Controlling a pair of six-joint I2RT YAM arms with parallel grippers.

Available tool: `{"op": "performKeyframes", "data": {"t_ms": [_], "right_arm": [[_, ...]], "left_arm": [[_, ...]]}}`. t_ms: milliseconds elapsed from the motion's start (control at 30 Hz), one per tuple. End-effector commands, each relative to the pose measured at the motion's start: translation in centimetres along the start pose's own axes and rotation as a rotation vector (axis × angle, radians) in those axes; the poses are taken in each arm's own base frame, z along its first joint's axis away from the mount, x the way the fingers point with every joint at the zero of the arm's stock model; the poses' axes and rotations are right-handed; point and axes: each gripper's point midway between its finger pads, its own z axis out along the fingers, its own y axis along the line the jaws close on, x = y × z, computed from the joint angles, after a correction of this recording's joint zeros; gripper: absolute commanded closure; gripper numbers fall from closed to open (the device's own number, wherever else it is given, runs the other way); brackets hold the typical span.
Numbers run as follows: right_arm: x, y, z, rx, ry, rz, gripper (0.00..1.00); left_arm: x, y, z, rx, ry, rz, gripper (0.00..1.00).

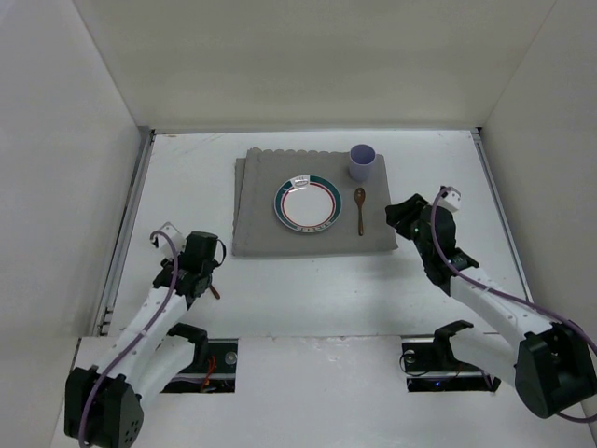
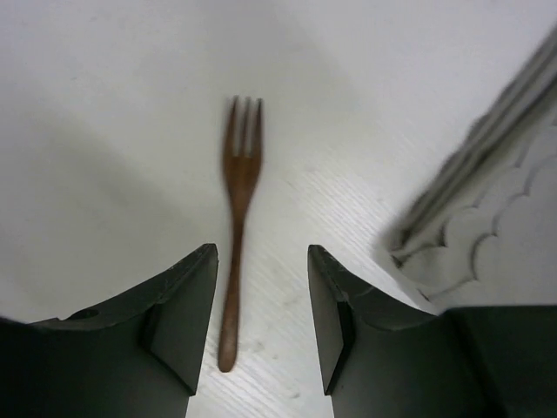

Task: Set the dinner table for one person

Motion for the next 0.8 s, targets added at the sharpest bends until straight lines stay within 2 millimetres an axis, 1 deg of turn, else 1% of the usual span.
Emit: {"op": "performKeyframes", "data": {"t_ms": [0,167,333,467,533,700,767], "right_arm": [[-1.7,2.6,0.0,-0.085,-0.05,0.022,0.45],[-1.5,2.8,-0.1,-0.09,-0.043,0.018,0.44],[-1.6,2.9,-0.1,-0.096,-0.045,0.013,0.44],[-1.5,2.9,0.0,-0.092,-0.042,0.011,0.44],[-1.5,2.9,-0.1,-0.094,-0.043,0.013,0.44],[-1.9,3.2,-0.5,-0.109,-0.054,0.017,0.43],[-2.0,3.2,-0.7,-0.112,-0.057,0.021,0.43]], "left_arm": [[1.1,1.6,0.6,-0.051,0.054,0.0,0.58],[3.2,1.5,1.7,-0.063,0.134,0.024,0.66],[3.9,1.6,2.1,-0.074,0.161,0.031,0.68],[4.8,2.1,2.4,-0.098,0.196,0.059,0.72],[5.1,1.9,2.5,-0.107,0.209,0.076,0.73],[5.7,2.2,3.0,-0.133,0.239,0.105,0.8],[5.9,2.2,3.1,-0.135,0.252,0.112,0.86]]}}
